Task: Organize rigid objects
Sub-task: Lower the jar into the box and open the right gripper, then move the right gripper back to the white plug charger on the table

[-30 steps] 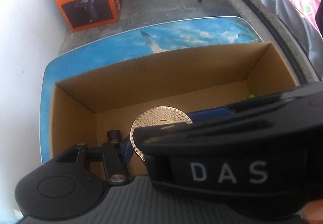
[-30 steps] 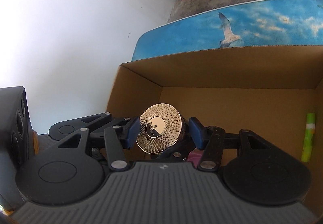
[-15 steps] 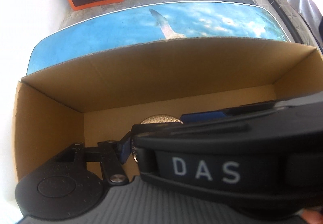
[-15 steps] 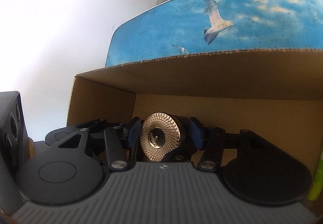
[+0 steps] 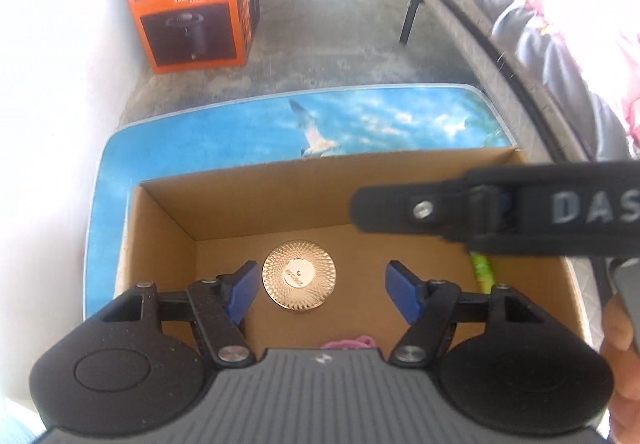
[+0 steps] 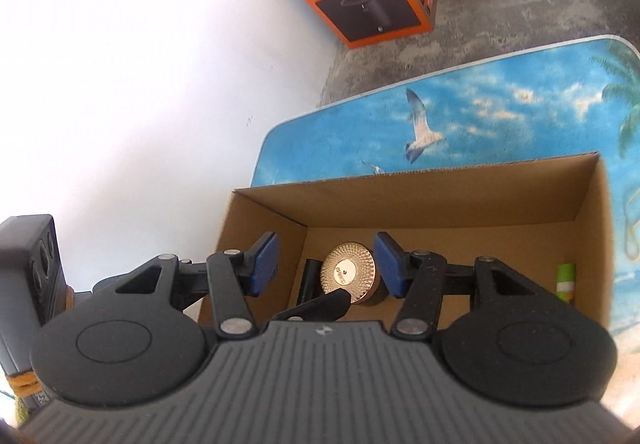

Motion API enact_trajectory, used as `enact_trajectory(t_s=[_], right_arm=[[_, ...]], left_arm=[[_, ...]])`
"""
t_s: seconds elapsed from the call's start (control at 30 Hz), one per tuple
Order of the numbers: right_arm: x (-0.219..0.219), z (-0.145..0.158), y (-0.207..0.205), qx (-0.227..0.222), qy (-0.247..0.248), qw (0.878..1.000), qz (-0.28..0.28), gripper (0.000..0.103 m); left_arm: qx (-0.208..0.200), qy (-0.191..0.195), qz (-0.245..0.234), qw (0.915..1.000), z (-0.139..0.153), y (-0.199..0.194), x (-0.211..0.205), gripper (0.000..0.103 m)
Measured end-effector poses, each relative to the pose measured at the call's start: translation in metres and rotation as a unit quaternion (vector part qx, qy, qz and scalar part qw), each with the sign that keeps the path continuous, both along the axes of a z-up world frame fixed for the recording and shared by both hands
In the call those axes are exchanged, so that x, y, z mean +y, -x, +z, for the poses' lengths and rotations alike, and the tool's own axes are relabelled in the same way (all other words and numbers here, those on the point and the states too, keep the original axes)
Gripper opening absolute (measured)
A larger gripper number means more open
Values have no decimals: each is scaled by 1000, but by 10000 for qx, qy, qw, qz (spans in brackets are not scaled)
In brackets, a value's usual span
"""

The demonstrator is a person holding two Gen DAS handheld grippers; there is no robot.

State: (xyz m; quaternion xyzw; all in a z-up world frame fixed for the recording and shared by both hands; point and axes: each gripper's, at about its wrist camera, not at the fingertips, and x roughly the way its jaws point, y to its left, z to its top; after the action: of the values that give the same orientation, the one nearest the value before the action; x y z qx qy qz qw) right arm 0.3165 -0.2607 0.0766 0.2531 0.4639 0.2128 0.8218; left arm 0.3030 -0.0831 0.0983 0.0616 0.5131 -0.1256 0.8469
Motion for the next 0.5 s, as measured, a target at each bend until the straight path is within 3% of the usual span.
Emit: enact_trajectory(t_s=[0.27,0.5], right_arm=[[-19,70,107,-1098,263,9936,-68,53],[-18,71,199,-1520,288,9879,-92,53]], left_arm=[[-520,486,-64,9974,52,78,9,71],[-812,625,-148,9946,47,150,11,71]])
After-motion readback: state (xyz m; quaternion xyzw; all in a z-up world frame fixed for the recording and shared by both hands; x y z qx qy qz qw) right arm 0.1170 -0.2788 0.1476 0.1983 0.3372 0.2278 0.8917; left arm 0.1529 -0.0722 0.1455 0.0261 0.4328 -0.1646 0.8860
